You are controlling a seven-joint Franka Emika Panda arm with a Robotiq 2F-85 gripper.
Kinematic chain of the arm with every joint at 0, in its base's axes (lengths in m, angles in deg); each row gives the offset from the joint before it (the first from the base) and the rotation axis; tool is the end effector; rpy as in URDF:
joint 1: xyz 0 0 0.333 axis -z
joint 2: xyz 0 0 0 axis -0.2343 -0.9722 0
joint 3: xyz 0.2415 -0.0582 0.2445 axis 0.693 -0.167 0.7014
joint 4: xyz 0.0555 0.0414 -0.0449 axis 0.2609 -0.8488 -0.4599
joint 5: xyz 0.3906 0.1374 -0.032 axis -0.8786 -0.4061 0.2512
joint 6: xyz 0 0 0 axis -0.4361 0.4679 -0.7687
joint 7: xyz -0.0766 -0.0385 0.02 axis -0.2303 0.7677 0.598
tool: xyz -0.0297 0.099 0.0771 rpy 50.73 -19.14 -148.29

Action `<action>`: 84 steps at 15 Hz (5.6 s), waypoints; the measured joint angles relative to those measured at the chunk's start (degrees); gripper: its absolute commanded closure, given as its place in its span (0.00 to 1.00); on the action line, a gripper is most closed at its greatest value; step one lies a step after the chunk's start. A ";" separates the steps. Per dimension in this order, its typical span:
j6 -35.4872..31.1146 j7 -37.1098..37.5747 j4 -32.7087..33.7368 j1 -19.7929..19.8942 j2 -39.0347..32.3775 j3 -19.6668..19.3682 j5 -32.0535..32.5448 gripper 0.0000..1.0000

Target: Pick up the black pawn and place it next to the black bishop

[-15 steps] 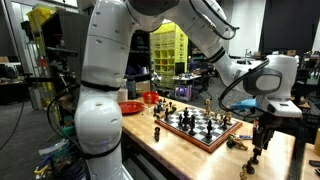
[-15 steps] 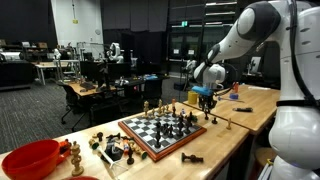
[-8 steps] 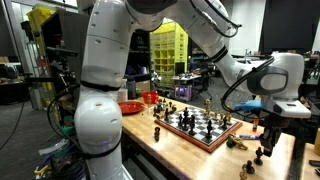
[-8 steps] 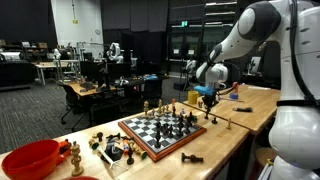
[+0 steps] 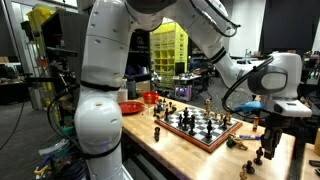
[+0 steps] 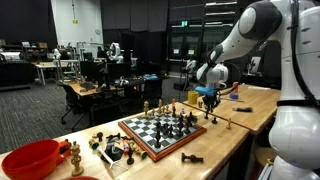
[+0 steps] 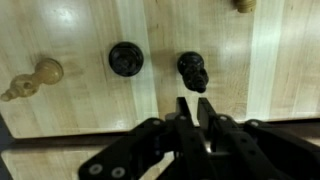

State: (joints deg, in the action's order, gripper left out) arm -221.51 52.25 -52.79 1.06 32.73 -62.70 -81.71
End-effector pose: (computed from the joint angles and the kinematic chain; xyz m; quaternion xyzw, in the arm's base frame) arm 0.4764 -0.3560 0.3111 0.6617 -0.7488 0.0135 0.0354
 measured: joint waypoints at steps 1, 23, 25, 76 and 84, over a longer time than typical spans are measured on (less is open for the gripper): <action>0.01 0.05 -0.32 -0.02 0.22 0.00 0.57 0.44; 4.34 -0.99 -4.18 -0.28 4.95 2.80 1.67 0.36; 3.48 -1.24 -4.16 -0.28 4.95 3.14 1.66 0.39; -4.58 -6.02 -17.95 2.99 28.20 9.26 27.67 0.94; -4.44 -9.82 -20.35 -2.39 39.66 24.06 28.52 0.94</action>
State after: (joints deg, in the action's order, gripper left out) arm -225.95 42.43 -73.15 -1.33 72.39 -38.64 -53.19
